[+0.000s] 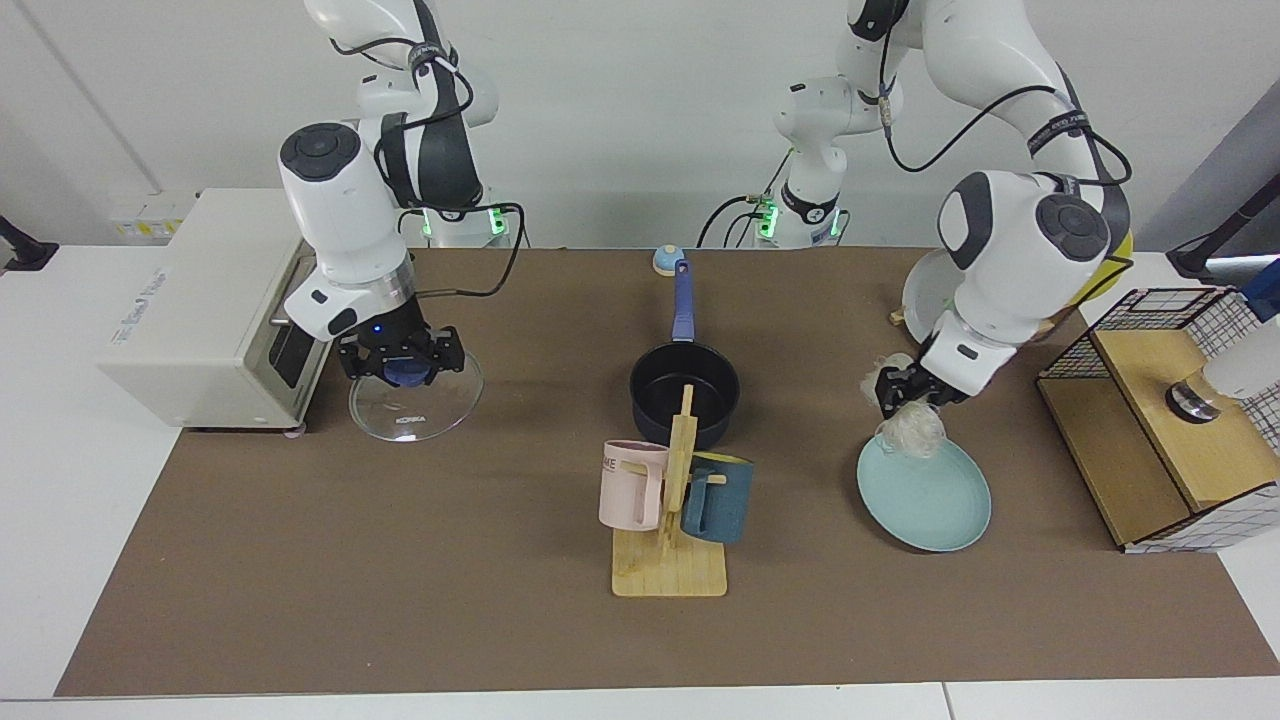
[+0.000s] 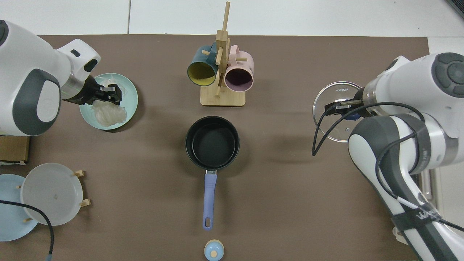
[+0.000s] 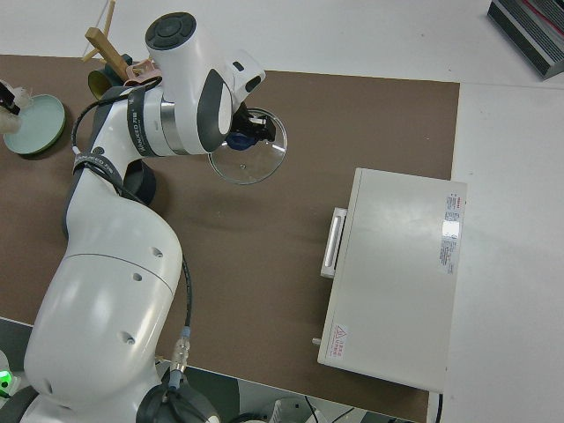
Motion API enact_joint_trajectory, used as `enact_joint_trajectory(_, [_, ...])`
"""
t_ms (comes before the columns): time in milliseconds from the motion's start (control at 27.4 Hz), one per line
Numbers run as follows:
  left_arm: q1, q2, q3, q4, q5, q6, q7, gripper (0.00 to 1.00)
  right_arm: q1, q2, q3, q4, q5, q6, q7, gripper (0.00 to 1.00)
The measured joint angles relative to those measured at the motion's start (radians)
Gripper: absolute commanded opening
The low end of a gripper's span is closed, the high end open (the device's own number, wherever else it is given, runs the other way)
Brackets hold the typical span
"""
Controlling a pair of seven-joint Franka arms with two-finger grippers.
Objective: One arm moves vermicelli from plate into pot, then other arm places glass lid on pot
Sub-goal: 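Grasp the vermicelli with the left gripper while the right gripper lifts the lid, then carry the vermicelli over the saucepan with the left gripper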
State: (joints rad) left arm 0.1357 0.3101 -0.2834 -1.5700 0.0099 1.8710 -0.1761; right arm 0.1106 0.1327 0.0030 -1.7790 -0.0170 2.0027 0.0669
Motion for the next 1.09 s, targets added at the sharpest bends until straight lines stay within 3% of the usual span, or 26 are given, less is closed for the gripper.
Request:
enact_joint_trajectory(255, [-0.025, -0.097, -0.127, -0.121, -0.010, 0.019, -0.207, 0.00, -0.001, -0.065, 0.000, 0.000, 0.012, -0.064, -0.010, 0.00])
enact_joint_trajectory(547, [-0.061, -0.179, -0.267, -0.299, -0.034, 0.175, -0.393, 0.00, -0.016, -0.129, 0.000, 0.000, 0.012, -0.145, -0.039, 0.00])
enact_joint_trajectory(766, [-0.064, -0.207, -0.319, -0.366, -0.083, 0.245, -0.434, 0.00, -0.016, -0.147, 0.002, -0.002, 0.013, -0.162, -0.039, 0.00])
enact_joint_trajectory(1094, [-0.081, -0.190, -0.331, -0.425, -0.093, 0.358, -0.448, 0.00, -0.016, -0.146, 0.004, -0.008, 0.013, -0.162, -0.039, 0.00])
